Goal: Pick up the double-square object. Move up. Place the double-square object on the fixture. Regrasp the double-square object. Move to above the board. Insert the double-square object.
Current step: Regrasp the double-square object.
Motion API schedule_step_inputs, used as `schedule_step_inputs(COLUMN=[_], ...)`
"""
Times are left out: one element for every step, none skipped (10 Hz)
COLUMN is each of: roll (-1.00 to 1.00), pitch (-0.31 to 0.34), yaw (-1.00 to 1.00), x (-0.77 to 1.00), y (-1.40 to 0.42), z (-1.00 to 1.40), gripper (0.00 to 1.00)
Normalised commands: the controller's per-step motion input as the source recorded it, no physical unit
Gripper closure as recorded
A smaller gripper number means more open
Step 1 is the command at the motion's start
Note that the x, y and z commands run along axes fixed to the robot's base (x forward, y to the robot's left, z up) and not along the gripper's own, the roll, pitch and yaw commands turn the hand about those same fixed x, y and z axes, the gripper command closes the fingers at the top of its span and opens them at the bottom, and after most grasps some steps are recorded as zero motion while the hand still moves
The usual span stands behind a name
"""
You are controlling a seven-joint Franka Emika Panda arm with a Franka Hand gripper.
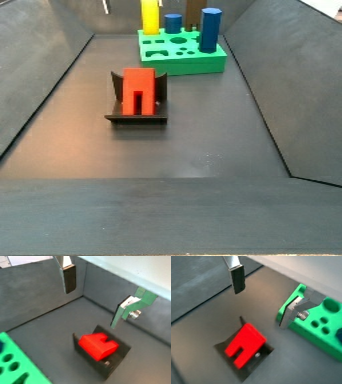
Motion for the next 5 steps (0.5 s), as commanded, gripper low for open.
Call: schedule_step_inputs(roll=[1.0,1.0,1.0,1.0,1.0], pitch=[-0.04,-0.037,-0.032,-0.027,-0.019], yaw=[0.03,0.03,0.03,0.03,0.03], x=[-0.03,-0.02,0.0,0.01,0.03], y=[-0.02,-0.02,-0.02,-0.02,-0.02], z=[0.01,0.01,0.01,0.0,-0.01], gripper=[0.0,0.0,0.0,0.0,0.0])
